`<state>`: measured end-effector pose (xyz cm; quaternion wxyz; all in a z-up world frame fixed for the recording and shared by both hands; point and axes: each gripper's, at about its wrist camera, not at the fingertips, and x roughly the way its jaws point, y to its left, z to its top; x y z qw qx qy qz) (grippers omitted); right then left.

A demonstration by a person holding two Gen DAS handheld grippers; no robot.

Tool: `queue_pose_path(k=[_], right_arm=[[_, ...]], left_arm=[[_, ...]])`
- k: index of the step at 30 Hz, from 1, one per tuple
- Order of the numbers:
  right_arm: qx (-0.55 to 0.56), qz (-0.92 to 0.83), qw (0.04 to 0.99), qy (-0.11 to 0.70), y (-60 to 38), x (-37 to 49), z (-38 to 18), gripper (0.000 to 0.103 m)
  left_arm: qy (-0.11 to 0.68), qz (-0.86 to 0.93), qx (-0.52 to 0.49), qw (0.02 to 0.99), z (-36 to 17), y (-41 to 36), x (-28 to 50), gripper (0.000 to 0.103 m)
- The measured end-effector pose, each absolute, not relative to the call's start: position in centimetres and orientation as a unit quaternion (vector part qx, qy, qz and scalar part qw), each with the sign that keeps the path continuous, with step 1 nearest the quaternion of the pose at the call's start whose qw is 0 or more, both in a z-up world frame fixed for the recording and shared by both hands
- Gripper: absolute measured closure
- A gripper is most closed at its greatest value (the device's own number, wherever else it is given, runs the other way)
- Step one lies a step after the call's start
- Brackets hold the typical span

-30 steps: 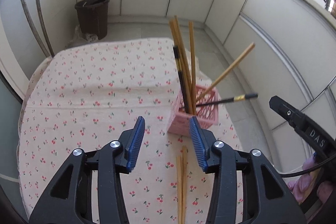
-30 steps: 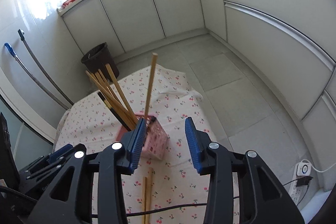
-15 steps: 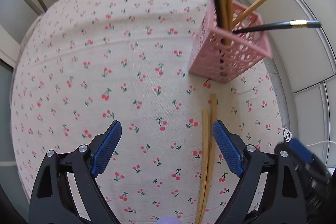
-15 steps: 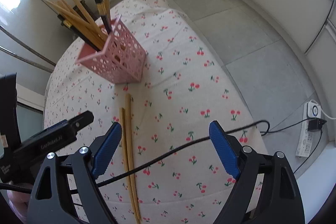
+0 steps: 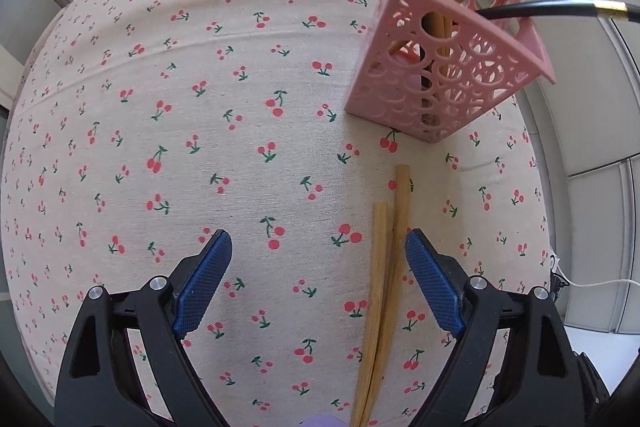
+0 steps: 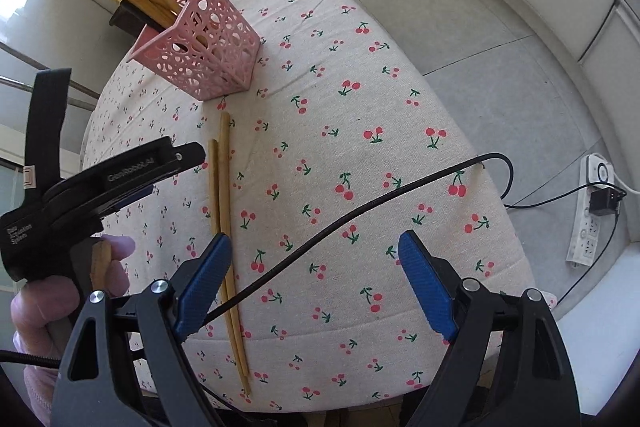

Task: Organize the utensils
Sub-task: 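Move both open grippers back down to the last wooden chopsticks, then grasp a wooden chopstick with the left gripper while the right gripper grasps another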

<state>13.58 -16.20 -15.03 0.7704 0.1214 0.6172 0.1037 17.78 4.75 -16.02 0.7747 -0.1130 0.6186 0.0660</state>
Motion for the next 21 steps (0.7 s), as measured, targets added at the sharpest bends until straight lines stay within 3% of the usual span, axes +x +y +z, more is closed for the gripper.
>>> queue_pose_path(k=[7, 12, 14, 16, 21], right_arm=[[0.122, 0.103, 0.767, 0.622, -16.3, 13.8, -15.1, 0.02], [0.123, 0.105, 0.766, 0.622, -16.3, 13.8, -15.2, 0.02], [0.124, 0.104, 0.765, 0.624, -16.4, 13.9, -15.3, 0.02], [0.124, 0.103, 0.765, 0.624, -16.4, 13.9, -15.4, 0.02], [0.116, 0.098, 0.768, 0.622, -16.1, 14.1, -15.4, 0.02]], left_arm=[[0.624, 0.078, -0.089, 0.773, -17.5, 3.4, 18.4, 0.026], [0.621, 0.065, -0.046, 0.78, -17.8, 1.4, 18.5, 0.045], [0.619, 0.053, -0.039, 0.782, -17.6, 0.5, 18.5, 0.062], [0.618, 0.044, -0.031, 0.785, -17.7, -0.5, 18.5, 0.071], [0.612, 0.037, -0.021, 0.79, -17.9, -2.3, 18.5, 0.086]])
